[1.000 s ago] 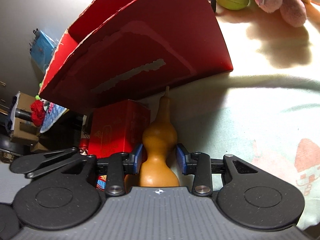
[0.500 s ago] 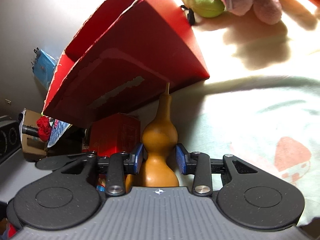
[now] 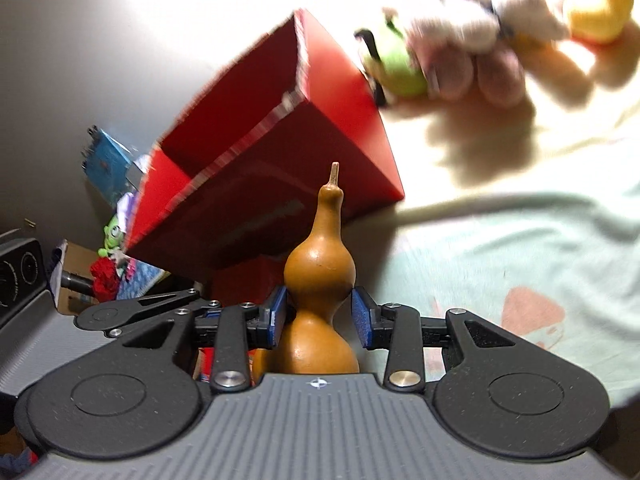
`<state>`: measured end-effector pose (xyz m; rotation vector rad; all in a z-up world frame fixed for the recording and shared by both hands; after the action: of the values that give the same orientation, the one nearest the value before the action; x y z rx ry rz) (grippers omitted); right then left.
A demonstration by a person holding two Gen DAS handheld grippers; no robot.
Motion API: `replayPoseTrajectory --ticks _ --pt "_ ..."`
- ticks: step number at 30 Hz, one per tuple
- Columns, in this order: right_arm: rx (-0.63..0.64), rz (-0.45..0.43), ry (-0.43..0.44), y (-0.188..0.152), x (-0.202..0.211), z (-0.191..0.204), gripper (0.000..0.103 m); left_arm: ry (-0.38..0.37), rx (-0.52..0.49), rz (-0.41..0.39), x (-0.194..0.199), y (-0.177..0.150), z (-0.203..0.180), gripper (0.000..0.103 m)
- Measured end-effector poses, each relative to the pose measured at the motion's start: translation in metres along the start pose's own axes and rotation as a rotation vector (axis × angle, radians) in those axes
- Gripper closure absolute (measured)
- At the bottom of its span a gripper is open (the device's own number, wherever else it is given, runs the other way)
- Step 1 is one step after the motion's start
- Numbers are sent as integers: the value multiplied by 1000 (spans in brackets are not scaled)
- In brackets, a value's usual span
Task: Organize objects
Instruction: 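Carry the gourd with the right gripper into the red box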
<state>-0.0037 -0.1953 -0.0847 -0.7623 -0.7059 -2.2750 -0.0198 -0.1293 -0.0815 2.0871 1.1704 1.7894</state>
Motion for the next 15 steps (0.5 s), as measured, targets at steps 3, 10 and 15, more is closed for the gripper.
replayPoseTrajectory --ticks 3,10,15 --pt "31 -40 24 11 14 14 65 1 -35 -56 16 16 -6 36" --pt "134 -126 93 49 31 64 65 14 -62 -209 66 59 0 36" --pt "234 -153 122 76 24 101 65 81 -67 -282 95 84 21 36"
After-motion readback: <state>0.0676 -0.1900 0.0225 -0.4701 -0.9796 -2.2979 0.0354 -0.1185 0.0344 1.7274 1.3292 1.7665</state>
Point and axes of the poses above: each gripper's, at about its wrist camera, not at the fingertips, and x roughly against the way its jaws point, z to its left, y to its top, the point moved 10 cm from there along -x, roughly the way its jaws point, and after that the axes turned 10 degrees about -x, right-handed, at the moved point
